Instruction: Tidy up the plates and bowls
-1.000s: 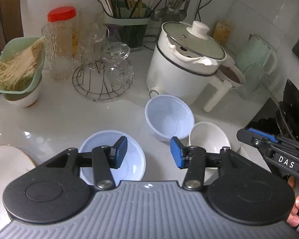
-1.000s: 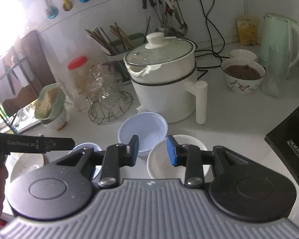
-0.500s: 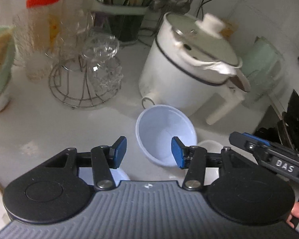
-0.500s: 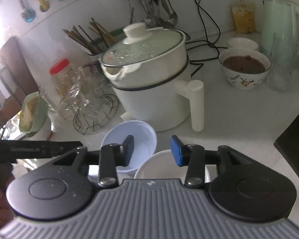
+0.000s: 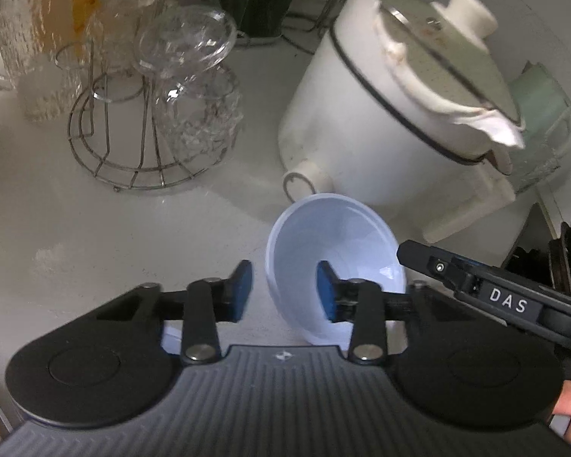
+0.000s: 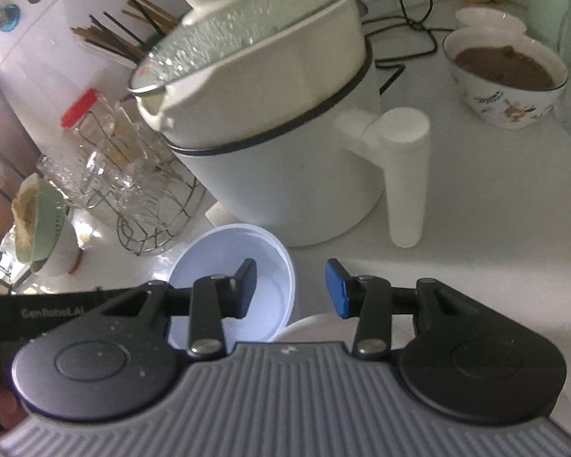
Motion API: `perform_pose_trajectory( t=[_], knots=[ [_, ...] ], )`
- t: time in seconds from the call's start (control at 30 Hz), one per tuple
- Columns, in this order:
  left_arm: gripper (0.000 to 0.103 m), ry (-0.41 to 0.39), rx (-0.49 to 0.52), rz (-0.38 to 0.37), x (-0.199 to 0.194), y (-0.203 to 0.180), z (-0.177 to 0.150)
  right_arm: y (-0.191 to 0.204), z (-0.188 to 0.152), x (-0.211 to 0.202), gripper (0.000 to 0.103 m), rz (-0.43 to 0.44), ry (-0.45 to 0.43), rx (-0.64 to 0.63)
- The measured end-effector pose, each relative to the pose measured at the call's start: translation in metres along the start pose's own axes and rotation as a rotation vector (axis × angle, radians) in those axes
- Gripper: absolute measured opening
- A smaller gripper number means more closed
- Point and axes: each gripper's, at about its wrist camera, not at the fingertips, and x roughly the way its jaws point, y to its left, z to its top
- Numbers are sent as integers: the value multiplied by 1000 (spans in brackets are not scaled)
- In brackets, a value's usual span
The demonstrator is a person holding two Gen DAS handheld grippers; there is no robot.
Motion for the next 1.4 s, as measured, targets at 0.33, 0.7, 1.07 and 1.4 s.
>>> perform_pose_trajectory(
  t=[0.33,0.7,1.07,1.4],
  knots=[
    [31,42,-69,-26,19,10,-2,7,-3,27,31,7,74,-26],
    [31,47,-86,-54,23,7,-1,5,-5,31,24,14,104,5],
    [31,52,-33,-59,5,-2,2,0,-6,18,19,19,92,56],
    [31,14,-13,-84,-38,-12,1,11,-4,-23,19,29,23,46]
  ],
)
